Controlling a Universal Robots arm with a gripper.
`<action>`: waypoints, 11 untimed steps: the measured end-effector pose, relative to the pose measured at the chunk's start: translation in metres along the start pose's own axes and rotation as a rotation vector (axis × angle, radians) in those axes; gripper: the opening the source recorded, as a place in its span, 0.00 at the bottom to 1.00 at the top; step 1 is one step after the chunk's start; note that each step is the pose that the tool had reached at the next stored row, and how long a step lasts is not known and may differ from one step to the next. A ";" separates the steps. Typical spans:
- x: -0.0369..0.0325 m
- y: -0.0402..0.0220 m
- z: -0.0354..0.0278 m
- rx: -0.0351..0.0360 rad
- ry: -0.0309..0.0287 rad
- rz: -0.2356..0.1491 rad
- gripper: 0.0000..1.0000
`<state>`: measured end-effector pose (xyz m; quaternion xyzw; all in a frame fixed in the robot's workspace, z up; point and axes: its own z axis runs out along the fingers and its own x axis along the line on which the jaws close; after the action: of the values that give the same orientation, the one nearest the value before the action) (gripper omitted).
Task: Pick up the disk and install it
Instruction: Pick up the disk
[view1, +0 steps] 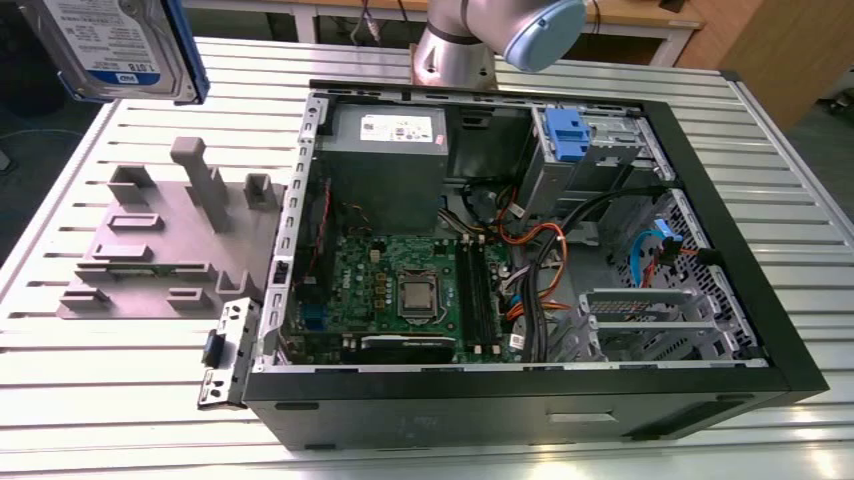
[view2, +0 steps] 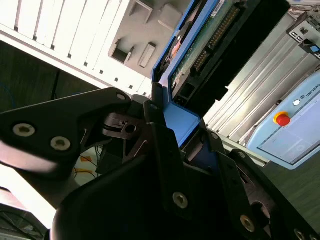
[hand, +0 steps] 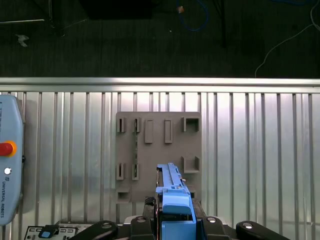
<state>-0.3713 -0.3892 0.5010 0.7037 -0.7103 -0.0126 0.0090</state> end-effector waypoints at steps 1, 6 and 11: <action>0.0019 -0.0001 0.0000 0.0000 0.0000 0.000 0.37; 0.0100 -0.0003 0.0000 0.0001 0.0000 0.000 0.37; 0.0151 -0.0005 0.0000 0.0001 0.0001 0.000 0.37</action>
<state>-0.3710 -0.4043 0.5009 0.7037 -0.7103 -0.0125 0.0090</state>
